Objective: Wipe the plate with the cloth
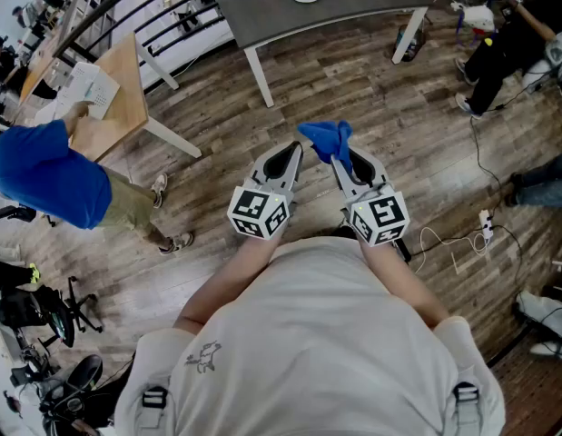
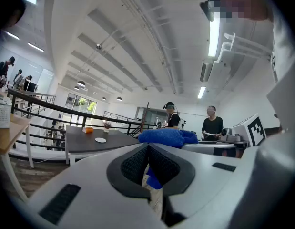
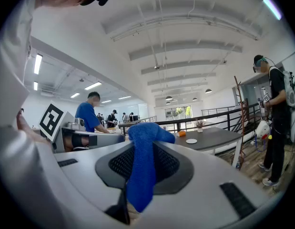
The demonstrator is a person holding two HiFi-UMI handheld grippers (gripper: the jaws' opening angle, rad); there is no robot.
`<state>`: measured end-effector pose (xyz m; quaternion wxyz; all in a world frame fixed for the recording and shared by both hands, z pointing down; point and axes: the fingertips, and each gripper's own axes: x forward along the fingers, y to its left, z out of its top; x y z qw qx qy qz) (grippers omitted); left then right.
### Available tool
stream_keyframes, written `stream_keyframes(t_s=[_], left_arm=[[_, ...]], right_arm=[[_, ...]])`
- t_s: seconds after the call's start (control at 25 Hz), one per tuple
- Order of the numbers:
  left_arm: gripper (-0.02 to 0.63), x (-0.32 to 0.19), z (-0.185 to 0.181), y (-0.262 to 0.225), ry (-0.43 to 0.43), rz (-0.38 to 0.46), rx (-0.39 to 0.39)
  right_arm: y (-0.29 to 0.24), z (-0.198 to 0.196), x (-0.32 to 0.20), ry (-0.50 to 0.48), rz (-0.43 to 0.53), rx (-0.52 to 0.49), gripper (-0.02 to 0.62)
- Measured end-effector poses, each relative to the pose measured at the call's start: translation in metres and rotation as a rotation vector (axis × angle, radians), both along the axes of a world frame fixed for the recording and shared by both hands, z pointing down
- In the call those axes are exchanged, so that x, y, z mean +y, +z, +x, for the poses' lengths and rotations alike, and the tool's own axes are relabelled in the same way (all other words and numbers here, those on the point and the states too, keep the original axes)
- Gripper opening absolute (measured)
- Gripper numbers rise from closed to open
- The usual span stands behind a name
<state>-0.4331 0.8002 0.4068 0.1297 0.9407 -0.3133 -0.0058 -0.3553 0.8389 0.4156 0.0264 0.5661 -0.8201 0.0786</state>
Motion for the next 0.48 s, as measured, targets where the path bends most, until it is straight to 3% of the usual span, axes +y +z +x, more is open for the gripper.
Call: stream_keyframes(t_s=[0.24, 0.48], left_arm=[[0.008, -0.035, 0.040, 0.008, -0.015, -0.013, -0.001], [0.008, -0.074, 0.104, 0.008, -0.045, -0.010, 0.000]], right_arm=[[0.006, 0.038, -0.034, -0.020, -0.003, 0.004, 0.087], [0.006, 0.106, -0.073, -0.044, -0.002, -0.007, 0.087]])
